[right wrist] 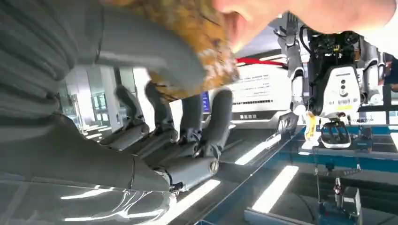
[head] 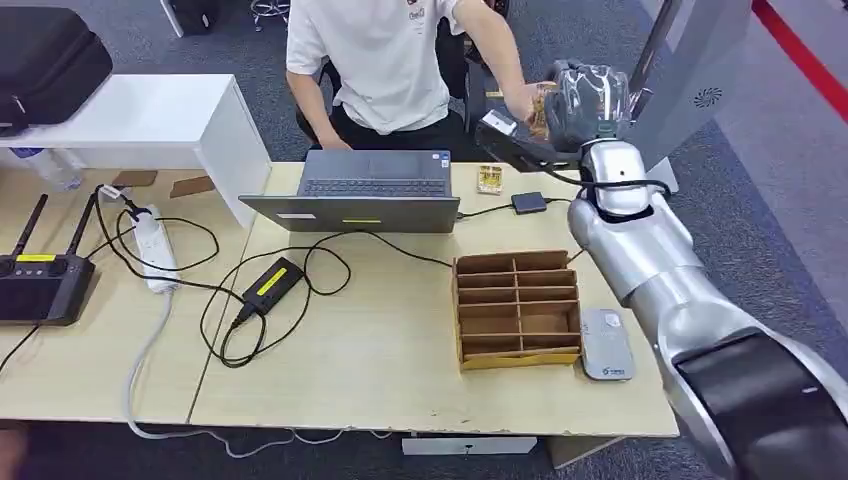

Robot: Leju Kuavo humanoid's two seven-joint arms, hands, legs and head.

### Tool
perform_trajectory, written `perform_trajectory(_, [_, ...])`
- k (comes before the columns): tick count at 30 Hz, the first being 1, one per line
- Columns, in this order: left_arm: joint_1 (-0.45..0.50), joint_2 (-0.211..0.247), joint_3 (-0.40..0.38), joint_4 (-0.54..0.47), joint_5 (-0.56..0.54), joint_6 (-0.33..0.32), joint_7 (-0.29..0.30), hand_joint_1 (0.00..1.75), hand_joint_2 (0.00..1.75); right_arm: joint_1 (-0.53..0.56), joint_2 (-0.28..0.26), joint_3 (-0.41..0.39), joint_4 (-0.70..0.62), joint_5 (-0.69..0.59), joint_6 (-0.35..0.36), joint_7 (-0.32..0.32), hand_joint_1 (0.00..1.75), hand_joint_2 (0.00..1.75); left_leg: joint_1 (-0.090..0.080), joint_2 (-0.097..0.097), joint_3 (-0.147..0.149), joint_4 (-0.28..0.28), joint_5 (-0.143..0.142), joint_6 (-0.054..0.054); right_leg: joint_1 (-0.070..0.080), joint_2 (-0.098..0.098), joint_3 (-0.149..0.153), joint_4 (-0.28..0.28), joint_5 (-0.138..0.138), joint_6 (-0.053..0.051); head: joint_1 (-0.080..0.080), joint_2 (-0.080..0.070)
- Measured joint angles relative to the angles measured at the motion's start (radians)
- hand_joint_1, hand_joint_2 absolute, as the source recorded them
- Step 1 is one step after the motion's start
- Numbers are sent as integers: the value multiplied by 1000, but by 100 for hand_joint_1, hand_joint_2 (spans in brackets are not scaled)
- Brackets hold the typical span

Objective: Pass the card to the sensor for recognition and then transmit it.

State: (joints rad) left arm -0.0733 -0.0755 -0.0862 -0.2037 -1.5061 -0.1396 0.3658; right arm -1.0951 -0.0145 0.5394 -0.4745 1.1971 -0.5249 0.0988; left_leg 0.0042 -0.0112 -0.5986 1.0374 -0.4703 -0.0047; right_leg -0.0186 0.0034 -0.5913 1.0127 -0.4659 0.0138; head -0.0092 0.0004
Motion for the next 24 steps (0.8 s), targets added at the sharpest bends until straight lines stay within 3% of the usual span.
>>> perform_trajectory(11, [1, 1, -1, 0, 0, 6, 2, 0, 175, 0, -26, 0, 30, 29, 2, 17, 0, 175, 0, 0, 0, 0, 0, 0, 0, 0, 0, 0, 0, 0, 0, 0])
perform_trajectory(16, [1, 3, -1, 2, 0, 5, 11, 0, 175, -15, -95, 2, 44, 52, 10, 19, 0, 175, 0, -3, -1, 1, 0, 1, 0, -4, 0, -1, 0, 0, 0, 0])
perform_trajectory(24, [5, 9, 0, 2, 2, -4, 22, 0, 175, -44, -267, -1, 73, 62, 21, 11, 0, 175, -1, -5, -3, 2, 0, 2, -1, -6, 1, -1, 0, 1, 0, 0])
